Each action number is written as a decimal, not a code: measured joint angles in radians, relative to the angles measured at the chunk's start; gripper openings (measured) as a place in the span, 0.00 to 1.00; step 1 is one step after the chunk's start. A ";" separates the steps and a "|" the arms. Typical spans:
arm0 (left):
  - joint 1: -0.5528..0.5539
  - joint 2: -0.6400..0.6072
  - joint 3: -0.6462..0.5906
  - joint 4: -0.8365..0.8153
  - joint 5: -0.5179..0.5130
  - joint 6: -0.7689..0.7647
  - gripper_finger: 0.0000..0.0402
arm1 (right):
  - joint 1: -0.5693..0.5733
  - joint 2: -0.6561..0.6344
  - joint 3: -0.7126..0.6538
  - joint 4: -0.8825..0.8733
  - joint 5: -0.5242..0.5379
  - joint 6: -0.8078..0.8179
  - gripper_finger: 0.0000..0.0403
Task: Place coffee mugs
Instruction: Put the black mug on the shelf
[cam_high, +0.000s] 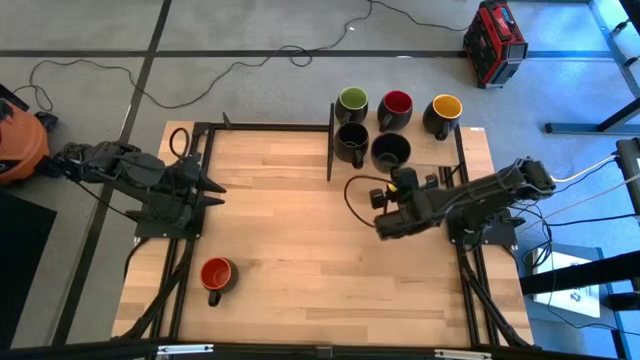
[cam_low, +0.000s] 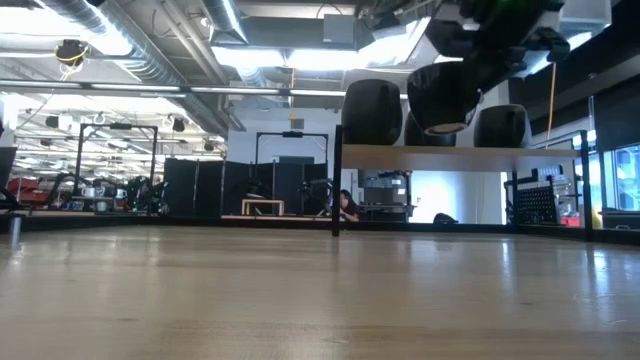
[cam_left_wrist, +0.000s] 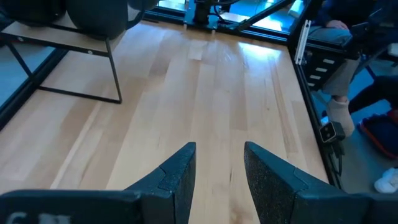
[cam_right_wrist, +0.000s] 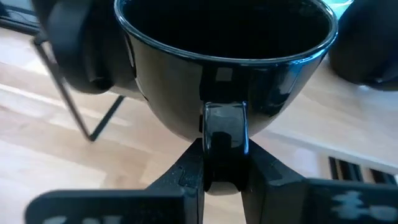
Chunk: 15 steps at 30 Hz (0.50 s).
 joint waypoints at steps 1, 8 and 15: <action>0.000 0.000 0.000 0.000 0.000 0.000 0.32 | -0.010 0.000 -0.003 0.002 0.002 -0.007 0.12; 0.000 0.000 0.000 0.000 -0.003 0.000 0.32 | -0.056 0.000 -0.033 0.039 -0.013 -0.048 0.12; 0.000 0.000 0.000 0.000 -0.009 0.000 0.32 | -0.095 0.000 -0.062 0.175 -0.024 -0.148 0.12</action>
